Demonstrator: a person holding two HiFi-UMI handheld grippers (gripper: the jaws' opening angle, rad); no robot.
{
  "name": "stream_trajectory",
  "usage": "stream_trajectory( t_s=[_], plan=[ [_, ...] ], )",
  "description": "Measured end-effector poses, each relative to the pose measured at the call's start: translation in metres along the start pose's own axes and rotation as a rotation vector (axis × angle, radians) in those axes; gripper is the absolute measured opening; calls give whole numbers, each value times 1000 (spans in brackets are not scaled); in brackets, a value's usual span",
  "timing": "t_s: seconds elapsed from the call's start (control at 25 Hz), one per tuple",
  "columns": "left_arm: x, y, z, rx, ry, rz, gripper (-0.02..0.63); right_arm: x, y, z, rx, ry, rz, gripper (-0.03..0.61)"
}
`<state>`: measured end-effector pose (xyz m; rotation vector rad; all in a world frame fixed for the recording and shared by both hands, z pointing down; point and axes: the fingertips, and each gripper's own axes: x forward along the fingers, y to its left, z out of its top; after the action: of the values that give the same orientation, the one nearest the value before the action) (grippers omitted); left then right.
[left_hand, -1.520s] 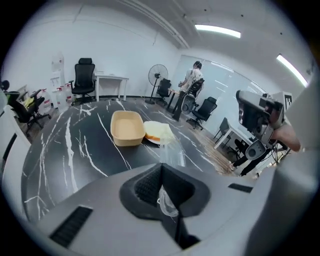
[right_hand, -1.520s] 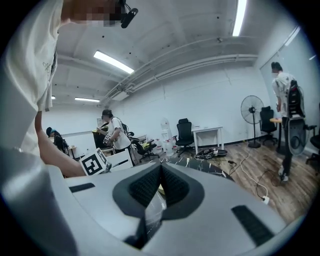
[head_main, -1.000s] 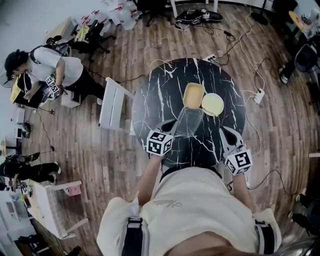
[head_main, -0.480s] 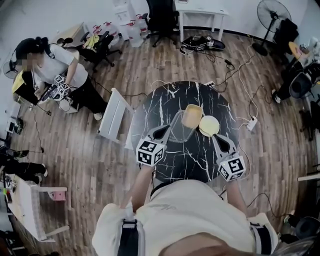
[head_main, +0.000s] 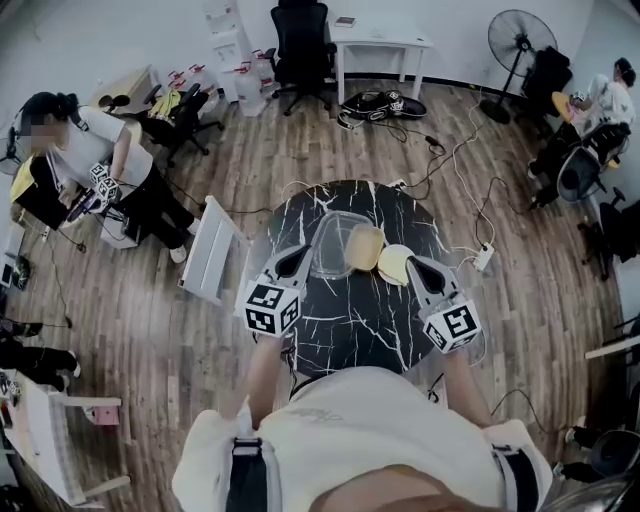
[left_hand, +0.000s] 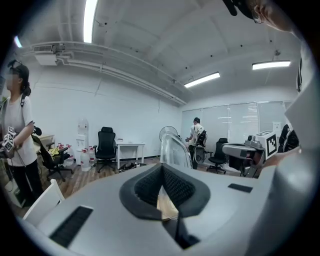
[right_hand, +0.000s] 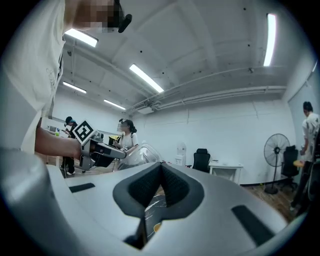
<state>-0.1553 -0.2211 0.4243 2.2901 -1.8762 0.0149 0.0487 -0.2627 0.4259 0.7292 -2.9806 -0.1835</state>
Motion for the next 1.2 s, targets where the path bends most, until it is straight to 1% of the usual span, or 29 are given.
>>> stream_trajectory(
  t_s=[0.16, 0.28, 0.44, 0.56, 0.68, 1.2],
  plan=[
    [0, -1, 15, 16, -27, -6, 18, -5, -6, 16, -11, -30, -24, 8],
    [2, -4, 24, 24, -42, -15, 18, -11, -11, 24, -19, -34, -45, 8],
    [6, -9, 37, 39, -69, -28, 18, -19, -24, 28, -43, -40, -106, 7],
    [5, -12, 43, 48, -82, -35, 18, -25, -30, 27, -4, -54, -130, 6],
    [4, -14, 41, 48, -82, -39, 18, -29, -30, 26, 27, -61, -133, 6],
    [9, -13, 33, 29, -76, -49, 18, -32, -28, 20, 22, -39, -142, 6]
  ],
)
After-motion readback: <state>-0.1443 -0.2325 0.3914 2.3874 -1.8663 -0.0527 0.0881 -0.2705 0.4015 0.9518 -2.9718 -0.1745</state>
